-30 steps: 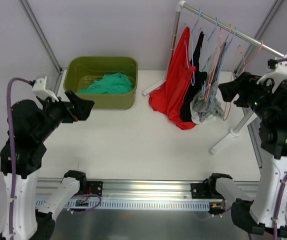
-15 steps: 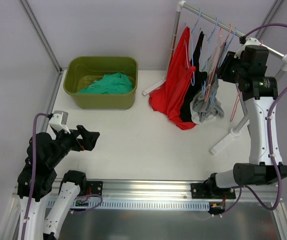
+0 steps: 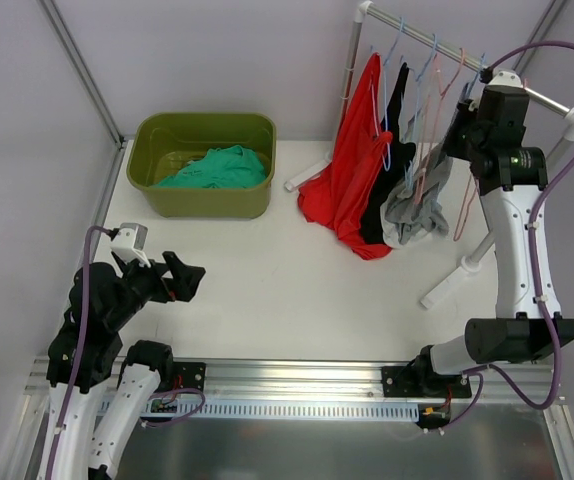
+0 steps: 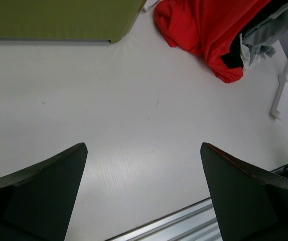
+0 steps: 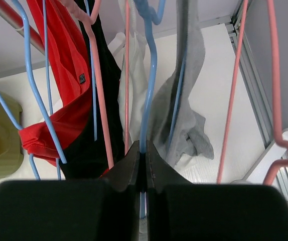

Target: Remove the tank top from the hanger

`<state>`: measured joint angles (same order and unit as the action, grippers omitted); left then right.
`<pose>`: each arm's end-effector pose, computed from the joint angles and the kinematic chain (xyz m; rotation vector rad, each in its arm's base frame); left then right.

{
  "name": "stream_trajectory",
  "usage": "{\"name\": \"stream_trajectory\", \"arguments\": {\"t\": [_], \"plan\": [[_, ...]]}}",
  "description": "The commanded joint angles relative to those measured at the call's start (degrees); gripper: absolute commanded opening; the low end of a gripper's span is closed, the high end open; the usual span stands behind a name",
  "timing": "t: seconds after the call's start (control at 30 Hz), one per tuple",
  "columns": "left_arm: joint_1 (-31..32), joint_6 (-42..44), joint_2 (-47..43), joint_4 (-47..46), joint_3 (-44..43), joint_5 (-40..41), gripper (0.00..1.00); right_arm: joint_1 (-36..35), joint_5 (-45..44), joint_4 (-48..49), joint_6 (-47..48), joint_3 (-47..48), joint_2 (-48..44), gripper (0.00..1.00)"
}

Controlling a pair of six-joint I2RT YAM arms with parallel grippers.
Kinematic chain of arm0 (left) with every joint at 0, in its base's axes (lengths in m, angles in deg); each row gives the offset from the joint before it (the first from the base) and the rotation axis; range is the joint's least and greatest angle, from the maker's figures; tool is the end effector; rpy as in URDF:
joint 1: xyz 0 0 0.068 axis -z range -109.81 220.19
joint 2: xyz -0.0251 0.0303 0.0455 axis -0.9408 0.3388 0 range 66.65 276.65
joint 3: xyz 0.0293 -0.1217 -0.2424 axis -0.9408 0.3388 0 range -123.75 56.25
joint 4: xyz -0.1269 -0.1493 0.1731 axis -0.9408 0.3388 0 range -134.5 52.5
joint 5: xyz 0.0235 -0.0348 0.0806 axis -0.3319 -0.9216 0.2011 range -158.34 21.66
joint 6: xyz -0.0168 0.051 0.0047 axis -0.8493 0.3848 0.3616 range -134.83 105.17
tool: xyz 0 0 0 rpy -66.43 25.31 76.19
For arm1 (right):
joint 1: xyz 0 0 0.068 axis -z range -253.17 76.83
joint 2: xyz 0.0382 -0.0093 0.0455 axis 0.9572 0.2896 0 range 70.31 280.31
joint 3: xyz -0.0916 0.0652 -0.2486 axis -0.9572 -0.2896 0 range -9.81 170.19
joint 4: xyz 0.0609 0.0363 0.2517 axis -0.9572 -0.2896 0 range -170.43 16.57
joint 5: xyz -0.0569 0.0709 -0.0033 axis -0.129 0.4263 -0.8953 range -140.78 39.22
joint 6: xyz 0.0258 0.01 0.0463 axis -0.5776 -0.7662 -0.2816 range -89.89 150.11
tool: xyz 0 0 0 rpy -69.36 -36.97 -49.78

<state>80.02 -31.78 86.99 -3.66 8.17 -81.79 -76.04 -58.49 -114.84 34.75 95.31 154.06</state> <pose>0.0647 -0.0196 0.3477 0.0570 1.8255 -0.5428 0.3001 0.0102 0.4837 -0.0355 1.9199 -0.1499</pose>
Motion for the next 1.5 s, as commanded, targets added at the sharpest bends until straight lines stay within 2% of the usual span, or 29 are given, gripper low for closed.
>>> {"name": "stream_trajectory", "arguments": {"t": [0.0,0.43,0.53,0.67,0.9,1.0,1.13,1.17,1.3,1.37,1.4,1.43,1.47], "plan": [[1.16,-0.45,-0.21,-2.52,0.52,-0.61,0.99,-0.2,-3.02,4.41,-2.27,0.96,-3.41,0.0],[4.59,-0.72,0.23,-2.52,0.7,0.53,0.99,-0.2,-0.3,2.65,-4.47,1.76,-13.69,0.0],[4.59,-0.72,0.4,-2.52,0.79,0.62,0.99,-0.2,3.65,0.02,-4.38,0.18,-17.46,0.0],[4.68,-0.72,0.49,-2.52,0.79,0.71,0.99,-0.2,15.05,-4.72,-4.47,-2.63,-23.88,0.0],[4.68,0.34,1.11,-2.52,-0.09,-2.1,0.99,-0.2,24.22,-9.03,-4.47,-8.09,-38.29,0.0],[4.68,1.65,2.6,-3.05,-2.02,-7.62,0.99,-0.29,28.52,-12.28,-4.47,-7.83,-43.22,0.0],[4.68,0.96,6.11,-5.85,-10.16,-17.64,0.99,-0.2,38.62,-16.76,-4.47,-7.21,-48.14,0.0],[4.68,-0.18,7.94,-9.25,-11.76,-21.75,0.99,-0.29,42.73,-17.3,-4.47,-7.3,-49.8,0.0],[4.77,-4.84,16.47,-17.78,-19.67,-28.11,0.99,-1.87,48.57,-17.57,-9.73,-7.22,-54.21,0.0],[8.26,-6.34,23.39,-19.65,-25.56,-27.95,0.99,-2.13,50.84,-17.57,-11.58,-4.94,-54.83,0.0],[11.5,-5.64,25.43,-20.18,-27.58,-22.98,0.99,-2.57,51.38,-17.48,-12.28,-1.62,-54.74,0.0],[20.49,-2.51,29.28,-20.19,-31.51,-19.11,0.99,-2.92,52.43,-17.39,-13.86,0.42,-54.31,0.0],[25.54,-0.47,31.15,-20.19,-33.56,-15.15,0.99,-3.19,52.96,-17.22,-14.74,2.52,-53.78,0.0]]}}
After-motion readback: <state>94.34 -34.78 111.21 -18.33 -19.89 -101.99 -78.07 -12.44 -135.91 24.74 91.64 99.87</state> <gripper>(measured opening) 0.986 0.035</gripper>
